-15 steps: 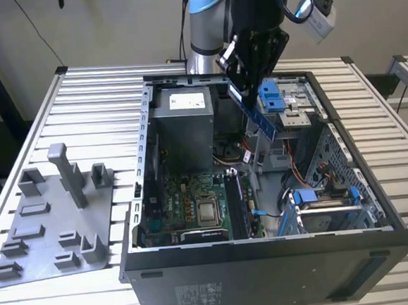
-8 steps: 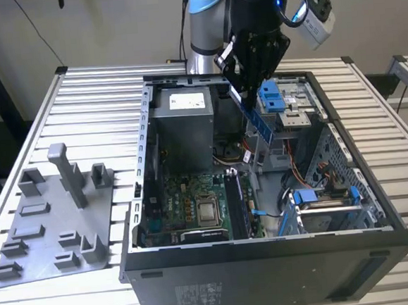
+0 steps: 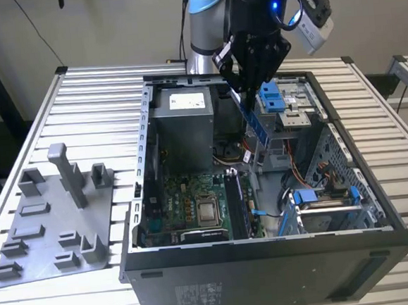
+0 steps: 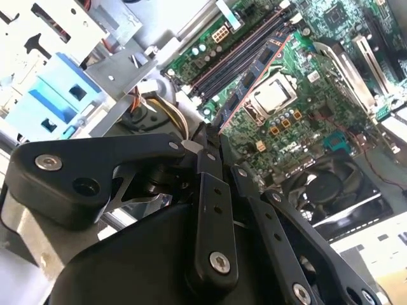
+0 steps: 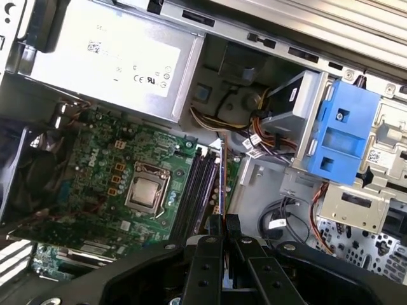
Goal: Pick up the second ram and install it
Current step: 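Insert the second ram into the second slot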
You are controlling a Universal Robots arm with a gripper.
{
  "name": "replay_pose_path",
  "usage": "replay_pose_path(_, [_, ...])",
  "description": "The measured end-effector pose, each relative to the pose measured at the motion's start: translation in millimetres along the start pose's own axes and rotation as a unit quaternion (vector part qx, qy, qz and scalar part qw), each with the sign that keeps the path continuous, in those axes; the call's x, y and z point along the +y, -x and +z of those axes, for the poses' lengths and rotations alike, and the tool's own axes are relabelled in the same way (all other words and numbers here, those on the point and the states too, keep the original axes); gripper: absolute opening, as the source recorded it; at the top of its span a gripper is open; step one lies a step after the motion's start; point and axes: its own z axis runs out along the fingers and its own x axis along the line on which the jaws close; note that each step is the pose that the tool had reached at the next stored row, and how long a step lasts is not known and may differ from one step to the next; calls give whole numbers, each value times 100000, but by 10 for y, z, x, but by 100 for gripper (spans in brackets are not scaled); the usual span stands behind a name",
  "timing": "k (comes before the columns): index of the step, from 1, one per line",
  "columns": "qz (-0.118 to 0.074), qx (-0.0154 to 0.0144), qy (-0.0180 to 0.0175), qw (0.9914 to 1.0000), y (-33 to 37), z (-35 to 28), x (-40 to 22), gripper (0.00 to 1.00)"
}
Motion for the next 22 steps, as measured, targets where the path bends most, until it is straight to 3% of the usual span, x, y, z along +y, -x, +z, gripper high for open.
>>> replay_pose_path(10, [1072, 53, -33, 99994, -2, 23, -1, 14])
replay_pose_path(13, [2758, 229, -70, 99962, -3, 45, -2, 14])
replay_pose_path(17, [6276, 114, -247, 99802, -5, 90, -5, 14])
replay_pose_path(22, [10586, -75, -490, 99437, -8, 142, -7, 14])
